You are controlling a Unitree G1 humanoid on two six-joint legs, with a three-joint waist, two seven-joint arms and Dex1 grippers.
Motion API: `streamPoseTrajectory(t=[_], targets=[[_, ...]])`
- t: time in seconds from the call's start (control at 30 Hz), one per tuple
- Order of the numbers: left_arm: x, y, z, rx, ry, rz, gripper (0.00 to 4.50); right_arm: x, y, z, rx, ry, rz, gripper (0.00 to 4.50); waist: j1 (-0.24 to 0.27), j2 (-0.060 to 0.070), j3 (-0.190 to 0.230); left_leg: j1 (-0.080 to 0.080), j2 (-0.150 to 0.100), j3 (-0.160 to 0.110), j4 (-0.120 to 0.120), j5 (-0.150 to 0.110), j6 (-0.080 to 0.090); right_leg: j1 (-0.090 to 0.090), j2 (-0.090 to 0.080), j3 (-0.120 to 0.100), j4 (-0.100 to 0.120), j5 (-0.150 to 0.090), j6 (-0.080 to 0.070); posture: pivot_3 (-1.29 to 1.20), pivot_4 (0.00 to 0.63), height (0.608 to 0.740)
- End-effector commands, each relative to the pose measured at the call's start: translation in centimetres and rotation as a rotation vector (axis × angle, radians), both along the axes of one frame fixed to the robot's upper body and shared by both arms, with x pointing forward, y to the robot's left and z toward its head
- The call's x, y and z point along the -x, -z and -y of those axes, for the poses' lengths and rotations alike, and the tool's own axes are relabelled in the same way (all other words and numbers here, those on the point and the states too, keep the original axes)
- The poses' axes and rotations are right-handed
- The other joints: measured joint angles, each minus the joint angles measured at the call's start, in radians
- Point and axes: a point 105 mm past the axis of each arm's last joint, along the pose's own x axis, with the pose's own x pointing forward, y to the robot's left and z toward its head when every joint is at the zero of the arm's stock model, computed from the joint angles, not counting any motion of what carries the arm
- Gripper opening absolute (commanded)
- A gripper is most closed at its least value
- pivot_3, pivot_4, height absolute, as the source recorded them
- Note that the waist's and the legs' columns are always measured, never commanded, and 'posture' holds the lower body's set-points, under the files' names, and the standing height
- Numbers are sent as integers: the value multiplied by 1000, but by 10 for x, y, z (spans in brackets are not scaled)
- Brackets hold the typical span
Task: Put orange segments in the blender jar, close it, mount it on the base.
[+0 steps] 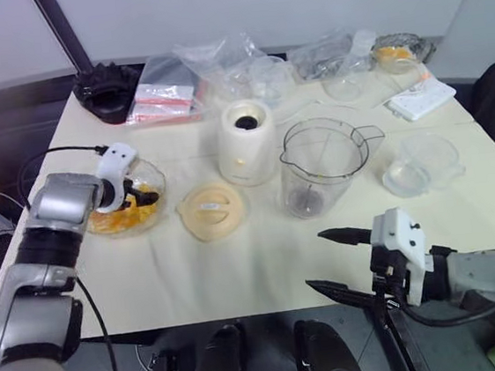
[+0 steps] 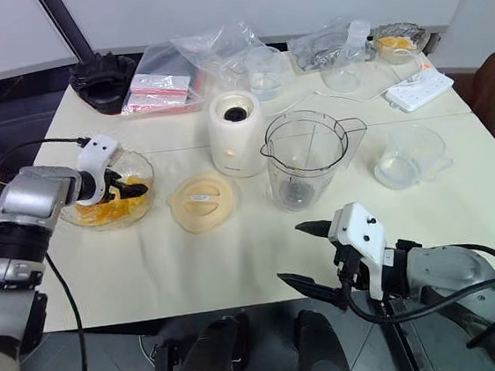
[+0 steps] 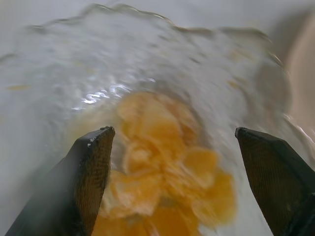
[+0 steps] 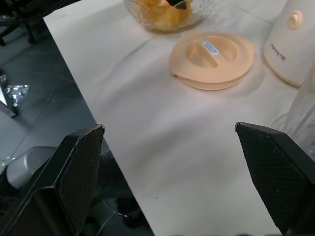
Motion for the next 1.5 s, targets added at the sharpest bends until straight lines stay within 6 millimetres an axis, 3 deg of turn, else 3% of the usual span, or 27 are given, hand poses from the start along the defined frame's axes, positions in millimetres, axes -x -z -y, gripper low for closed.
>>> streamPoseTrajectory(t=[0.03,0.37,0.63,0.73,0.93,0.97,1.17,1.5], targets=[[-7,-5,-7,-11,-85,20,4112,5,-11,-8,-12,-31,26,4469,0,0,0,0,0,0,0,0,0,0,0,0,0,0,0,0,150,740],[-13,16,-2,98,-233,-57,4112,-4,-18,-10,-13,-5,29,4469,0,-1,0,0,-1,0,1,0,0,0,0,0,0,2,2,0,150,740],[-9,39,6,112,-229,-130,4112,-7,-18,-10,-17,12,25,4469,1,-1,-1,1,-1,0,2,0,0,1,0,0,1,2,3,0,150,740],[-11,42,6,106,-233,-126,3265,-9,-18,-10,-16,17,29,4500,1,-1,-1,1,-1,0,2,0,0,2,0,0,1,2,3,0,150,740],[-15,38,6,103,-240,-97,378,-10,-20,-11,-20,22,32,4500,2,-1,-2,2,-1,0,3,0,0,2,0,0,2,3,3,0,150,740],[-16,36,5,98,-240,-87,65,-10,-20,-11,-21,23,32,4500,2,-1,-2,1,-1,0,3,0,0,2,0,0,2,3,3,0,150,740],[-19,5,-5,53,-234,-15,65,-12,-19,-10,-21,34,34,4500,0,-2,-1,1,-1,0,3,0,0,2,0,0,2,3,3,0,150,740],[11,-51,-28,35,-153,11,65,-16,-18,-3,-16,53,38,4500,-2,-2,-1,1,-1,0,2,0,0,0,0,1,2,3,3,0,150,740]])
